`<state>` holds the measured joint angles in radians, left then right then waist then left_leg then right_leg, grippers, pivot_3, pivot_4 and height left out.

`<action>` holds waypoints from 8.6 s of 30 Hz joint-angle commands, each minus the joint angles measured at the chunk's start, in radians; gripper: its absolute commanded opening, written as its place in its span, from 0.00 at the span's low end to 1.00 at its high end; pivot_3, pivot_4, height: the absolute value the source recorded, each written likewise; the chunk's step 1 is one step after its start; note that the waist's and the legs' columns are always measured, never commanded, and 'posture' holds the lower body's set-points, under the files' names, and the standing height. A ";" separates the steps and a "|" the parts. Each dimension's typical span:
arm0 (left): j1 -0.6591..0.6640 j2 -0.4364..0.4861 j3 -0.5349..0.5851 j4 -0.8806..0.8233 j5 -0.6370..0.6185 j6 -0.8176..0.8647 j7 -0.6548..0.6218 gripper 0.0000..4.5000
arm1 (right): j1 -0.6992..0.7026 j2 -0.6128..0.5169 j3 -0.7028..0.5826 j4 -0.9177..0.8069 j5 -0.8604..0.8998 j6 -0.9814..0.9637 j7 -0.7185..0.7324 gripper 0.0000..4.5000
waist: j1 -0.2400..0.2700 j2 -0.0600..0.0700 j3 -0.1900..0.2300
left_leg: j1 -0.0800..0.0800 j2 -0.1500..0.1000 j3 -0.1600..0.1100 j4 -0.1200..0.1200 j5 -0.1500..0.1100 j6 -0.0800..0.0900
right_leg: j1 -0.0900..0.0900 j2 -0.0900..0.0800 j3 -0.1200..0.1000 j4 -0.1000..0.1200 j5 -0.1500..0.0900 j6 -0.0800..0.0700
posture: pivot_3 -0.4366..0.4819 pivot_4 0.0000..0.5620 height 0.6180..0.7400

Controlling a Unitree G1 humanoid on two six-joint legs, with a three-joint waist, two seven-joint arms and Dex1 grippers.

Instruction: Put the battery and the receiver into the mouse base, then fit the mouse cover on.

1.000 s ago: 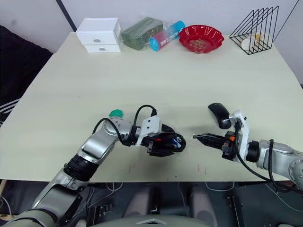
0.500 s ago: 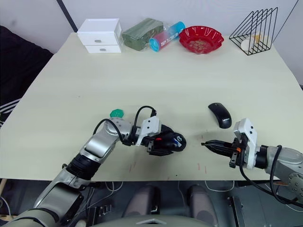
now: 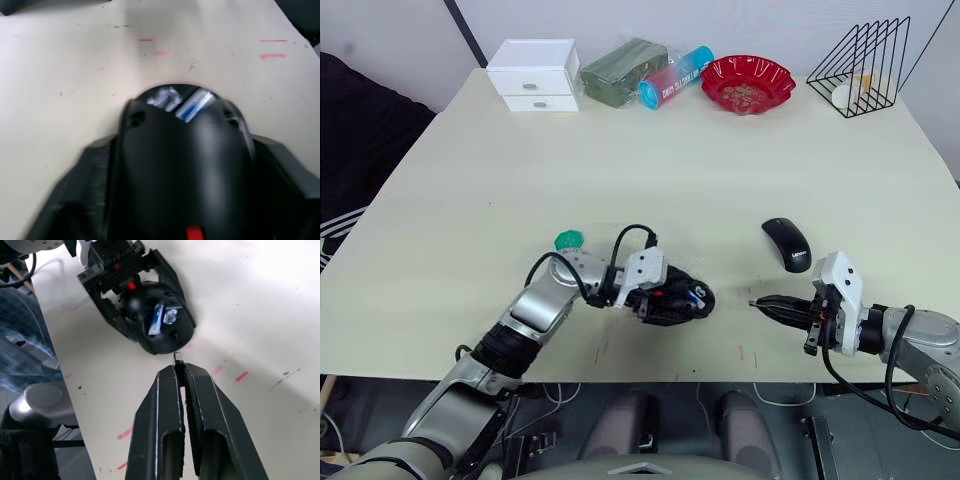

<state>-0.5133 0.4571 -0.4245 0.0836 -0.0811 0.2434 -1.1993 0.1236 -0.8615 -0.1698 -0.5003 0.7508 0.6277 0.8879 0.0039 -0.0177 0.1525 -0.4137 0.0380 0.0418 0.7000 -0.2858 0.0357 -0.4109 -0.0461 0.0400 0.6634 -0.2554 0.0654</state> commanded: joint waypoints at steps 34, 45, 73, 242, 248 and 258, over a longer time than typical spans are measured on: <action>0.074 0.059 -0.021 -0.205 0.034 0.207 0.138 0.67 | -0.876 0.136 0.374 -0.123 0.101 0.987 -0.413 0.00 | -0.015 0.001 -0.001 | -0.001 0.000 -0.002 0.000 0.000 0.000 | -0.001 0.000 -0.002 0.002 0.000 -0.001 | 0.48 0.27 1.00; 0.073 0.056 -0.025 -0.198 0.031 0.218 0.143 0.67 | -0.972 0.142 0.473 -0.057 0.169 0.987 -0.513 0.00 | -0.015 0.001 -0.001 | -0.001 0.000 -0.002 0.000 0.000 0.000 | -0.001 -0.001 -0.002 0.001 0.000 0.000 | 0.48 0.27 1.00; 0.068 0.039 -0.071 -0.168 0.076 0.181 0.150 0.67 | -1.292 0.163 0.815 0.286 0.471 0.987 -0.752 0.00 | -0.013 0.001 -0.001 | -0.003 0.001 -0.004 0.000 0.000 0.000 | -0.001 -0.003 -0.006 0.000 0.000 -0.001 | 0.48 0.27 1.00; 0.068 0.077 -0.050 -0.208 0.048 0.252 0.146 0.67 | -0.260 0.288 0.374 0.056 -0.324 -0.136 -0.197 0.01 | -0.014 0.002 -0.003 | 0.000 0.000 -0.011 -0.004 0.000 0.000 | 0.003 -0.001 -0.011 -0.002 -0.001 -0.003 | 0.48 0.27 1.00; 0.077 0.083 -0.052 -0.215 0.049 0.251 0.145 0.67 | -0.263 0.275 0.381 0.050 -0.337 -0.118 -0.169 0.01 | -0.015 0.002 -0.003 | 0.000 0.000 -0.011 -0.004 0.000 -0.001 | 0.003 -0.001 -0.011 -0.002 -0.001 -0.003 | 0.48 0.27 1.00; 0.081 0.080 -0.054 -0.219 0.050 0.249 0.149 0.67 | -0.286 0.292 0.389 0.072 -0.365 -0.097 -0.163 0.01 | -0.016 0.002 -0.003 | 0.000 0.000 -0.011 -0.004 0.000 -0.001 | 0.003 -0.001 -0.011 -0.001 -0.001 -0.003 | 0.48 0.27 1.00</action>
<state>-0.4566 0.5186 -0.4613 -0.1469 -0.0442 0.4732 -1.0462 -0.1494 -0.5715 0.2210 -0.4131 0.3873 0.5335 0.7166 -0.0119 -0.0157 0.1492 -0.4137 0.0376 0.0309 0.6961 -0.2854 0.0352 -0.4083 -0.0467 0.0288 0.6620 -0.2568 0.0623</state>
